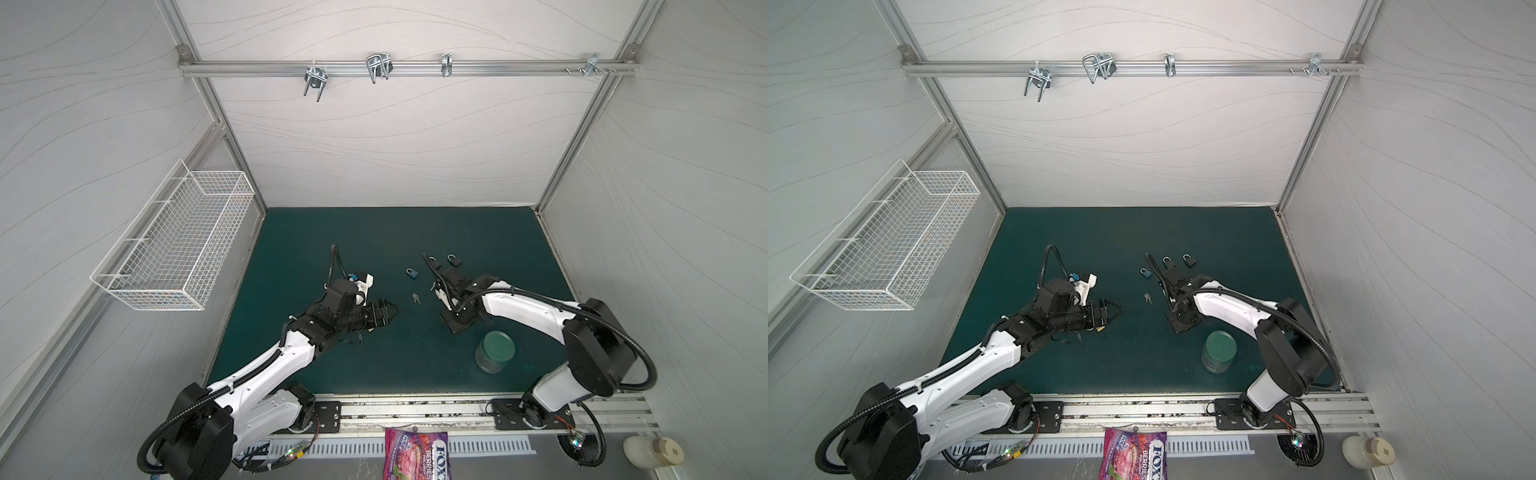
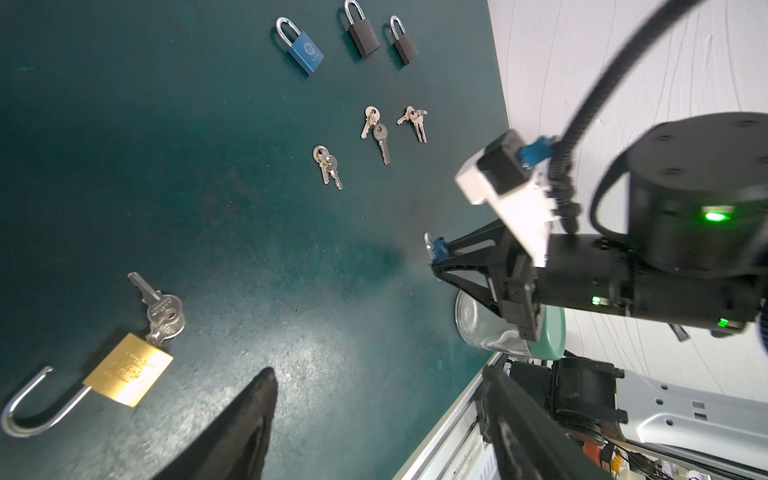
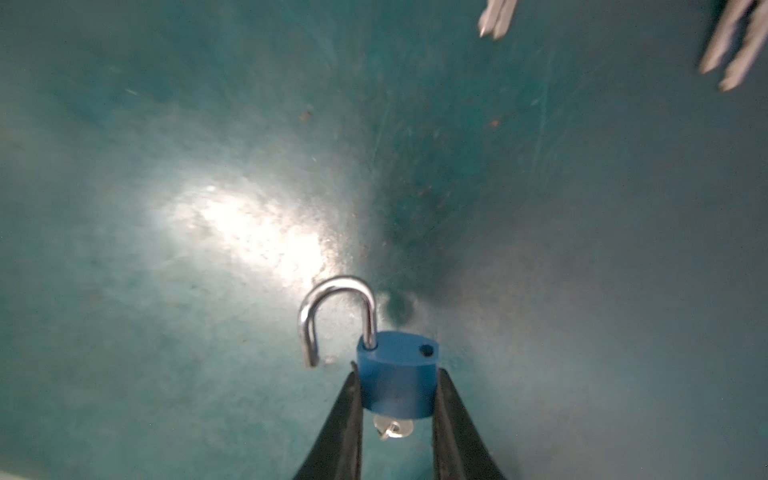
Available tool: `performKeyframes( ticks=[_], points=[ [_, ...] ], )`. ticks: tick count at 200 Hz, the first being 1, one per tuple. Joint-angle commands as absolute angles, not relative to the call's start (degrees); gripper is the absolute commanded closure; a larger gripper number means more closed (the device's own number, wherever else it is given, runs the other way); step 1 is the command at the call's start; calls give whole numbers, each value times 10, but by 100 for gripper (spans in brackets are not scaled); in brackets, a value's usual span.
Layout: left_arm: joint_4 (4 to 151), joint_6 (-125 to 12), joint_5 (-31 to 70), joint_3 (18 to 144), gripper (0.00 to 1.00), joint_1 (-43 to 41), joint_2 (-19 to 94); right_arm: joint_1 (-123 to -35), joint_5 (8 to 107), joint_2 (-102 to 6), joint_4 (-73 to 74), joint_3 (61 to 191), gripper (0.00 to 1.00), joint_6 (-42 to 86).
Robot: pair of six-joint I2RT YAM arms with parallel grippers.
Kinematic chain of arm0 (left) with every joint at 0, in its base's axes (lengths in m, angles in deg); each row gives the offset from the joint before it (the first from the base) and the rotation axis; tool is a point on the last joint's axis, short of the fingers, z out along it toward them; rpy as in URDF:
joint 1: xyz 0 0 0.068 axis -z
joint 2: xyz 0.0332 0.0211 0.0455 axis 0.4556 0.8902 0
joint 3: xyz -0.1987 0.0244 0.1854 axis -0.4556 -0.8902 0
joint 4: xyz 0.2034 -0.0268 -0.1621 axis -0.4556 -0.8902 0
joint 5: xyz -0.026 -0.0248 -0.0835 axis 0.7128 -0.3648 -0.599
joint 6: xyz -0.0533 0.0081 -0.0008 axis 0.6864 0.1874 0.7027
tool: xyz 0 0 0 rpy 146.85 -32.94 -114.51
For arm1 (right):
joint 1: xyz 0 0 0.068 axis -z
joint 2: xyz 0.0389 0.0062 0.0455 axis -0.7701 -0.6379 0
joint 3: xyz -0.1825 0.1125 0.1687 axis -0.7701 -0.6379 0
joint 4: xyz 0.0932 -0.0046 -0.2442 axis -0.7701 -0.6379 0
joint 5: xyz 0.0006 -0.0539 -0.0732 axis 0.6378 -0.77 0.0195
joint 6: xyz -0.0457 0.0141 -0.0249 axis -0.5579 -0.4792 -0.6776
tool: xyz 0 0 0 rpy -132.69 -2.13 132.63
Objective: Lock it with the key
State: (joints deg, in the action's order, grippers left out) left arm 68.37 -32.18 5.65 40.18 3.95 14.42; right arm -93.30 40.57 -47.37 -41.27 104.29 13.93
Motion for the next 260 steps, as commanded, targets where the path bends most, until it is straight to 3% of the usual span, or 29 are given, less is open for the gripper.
performKeyframes(
  ticks=[1, 23, 43, 109, 260],
  points=[
    [700, -311, 32, 433, 21, 36, 144, -937, 422, -416, -390, 1029, 82, 138],
    [736, -291, -10, 446, 21, 38, 161, -938, 474, -360, -351, 1016, 84, 136],
    [766, -271, -19, 456, 31, 49, 185, -952, 491, -337, -326, 1015, 85, 139],
    [789, -247, 7, 498, 42, 97, 263, -1012, 471, -359, -322, 1045, 87, 132],
    [792, -242, 11, 530, 72, 120, 334, -1036, 493, -369, -319, 1069, 88, 131]
  ],
)
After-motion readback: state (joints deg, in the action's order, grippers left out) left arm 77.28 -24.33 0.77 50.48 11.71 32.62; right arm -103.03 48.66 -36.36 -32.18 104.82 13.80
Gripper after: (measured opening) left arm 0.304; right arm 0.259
